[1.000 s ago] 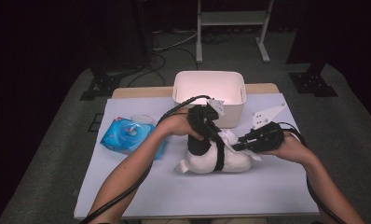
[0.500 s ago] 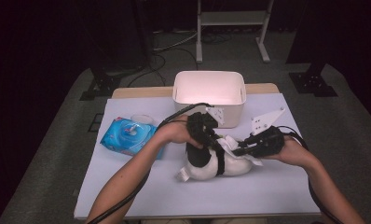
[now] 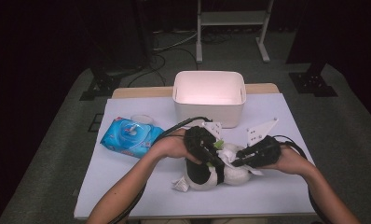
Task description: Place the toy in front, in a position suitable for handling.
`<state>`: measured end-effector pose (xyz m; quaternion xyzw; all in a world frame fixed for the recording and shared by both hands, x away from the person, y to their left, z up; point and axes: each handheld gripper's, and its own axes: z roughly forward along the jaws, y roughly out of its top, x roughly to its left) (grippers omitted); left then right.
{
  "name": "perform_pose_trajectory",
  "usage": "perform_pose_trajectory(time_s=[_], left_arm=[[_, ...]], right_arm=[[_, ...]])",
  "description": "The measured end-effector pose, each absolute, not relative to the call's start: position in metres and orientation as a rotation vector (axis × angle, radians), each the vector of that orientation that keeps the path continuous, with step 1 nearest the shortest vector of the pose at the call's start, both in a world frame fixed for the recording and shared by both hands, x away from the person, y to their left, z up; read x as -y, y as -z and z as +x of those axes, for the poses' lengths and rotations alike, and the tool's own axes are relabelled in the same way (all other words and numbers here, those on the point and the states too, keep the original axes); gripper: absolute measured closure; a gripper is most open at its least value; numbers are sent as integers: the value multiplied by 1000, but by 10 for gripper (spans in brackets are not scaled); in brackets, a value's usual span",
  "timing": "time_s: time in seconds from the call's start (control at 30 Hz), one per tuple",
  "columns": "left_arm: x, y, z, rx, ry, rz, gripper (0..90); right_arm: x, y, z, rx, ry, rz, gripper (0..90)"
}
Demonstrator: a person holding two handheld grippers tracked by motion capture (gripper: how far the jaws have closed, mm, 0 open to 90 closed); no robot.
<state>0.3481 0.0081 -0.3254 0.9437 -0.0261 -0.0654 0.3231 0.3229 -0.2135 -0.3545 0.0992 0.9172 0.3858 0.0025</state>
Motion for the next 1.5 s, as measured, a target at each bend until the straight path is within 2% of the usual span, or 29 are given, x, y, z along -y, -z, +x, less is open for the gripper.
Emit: perform_pose_trajectory(time_s=[0.33, 0.67, 0.9, 1.5], left_arm=[[-11, 313, 349, 59, 141, 2466, 653], [-14, 326, 362, -20, 103, 2523, 644], [-6, 333, 367, -26, 128, 2534, 633], [13, 351, 369, -58, 165, 2550, 537]], right_arm=[[215, 363, 308, -2888, -1221, 278, 776], [212, 371, 301, -2908, -1215, 243, 777], [212, 374, 297, -2915, -1203, 233, 777], [212, 376, 296, -2927, -1193, 229, 777]])
